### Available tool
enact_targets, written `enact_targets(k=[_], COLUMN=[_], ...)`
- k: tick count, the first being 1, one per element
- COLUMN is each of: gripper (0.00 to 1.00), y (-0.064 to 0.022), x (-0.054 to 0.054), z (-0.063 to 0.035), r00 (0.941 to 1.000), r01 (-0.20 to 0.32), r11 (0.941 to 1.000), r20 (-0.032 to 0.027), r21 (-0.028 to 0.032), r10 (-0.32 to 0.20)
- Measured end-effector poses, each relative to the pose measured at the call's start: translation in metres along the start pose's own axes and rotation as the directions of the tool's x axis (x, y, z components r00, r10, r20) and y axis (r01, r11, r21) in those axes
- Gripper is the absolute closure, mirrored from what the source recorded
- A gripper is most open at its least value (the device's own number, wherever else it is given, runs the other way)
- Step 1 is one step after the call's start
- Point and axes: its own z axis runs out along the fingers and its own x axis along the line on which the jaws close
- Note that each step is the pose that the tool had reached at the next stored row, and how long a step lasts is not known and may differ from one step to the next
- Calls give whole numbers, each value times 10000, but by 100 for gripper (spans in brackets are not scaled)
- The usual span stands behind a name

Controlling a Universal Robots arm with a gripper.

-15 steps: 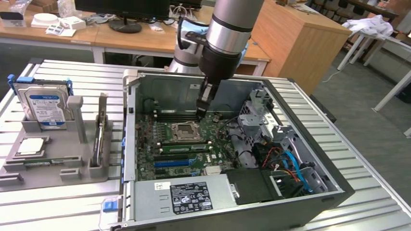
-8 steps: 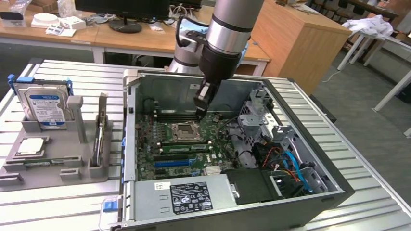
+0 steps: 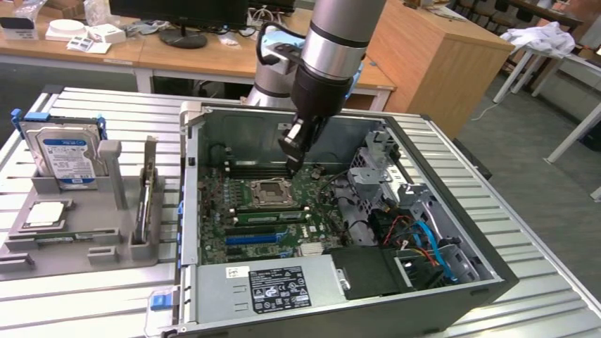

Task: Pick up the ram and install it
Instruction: 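Press down the ram until it locks into place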

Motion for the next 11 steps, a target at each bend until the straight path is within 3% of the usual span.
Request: enact_targets(k=[6, 11], gripper=[89, 89], y=[0, 0], x=[0, 0], z=[0, 1], r00=[9943, 9813], r01=[-1065, -1924], r11=[9943, 9813], r20=[51, 92], r21=[-1, -6], r10=[1065, 1924])
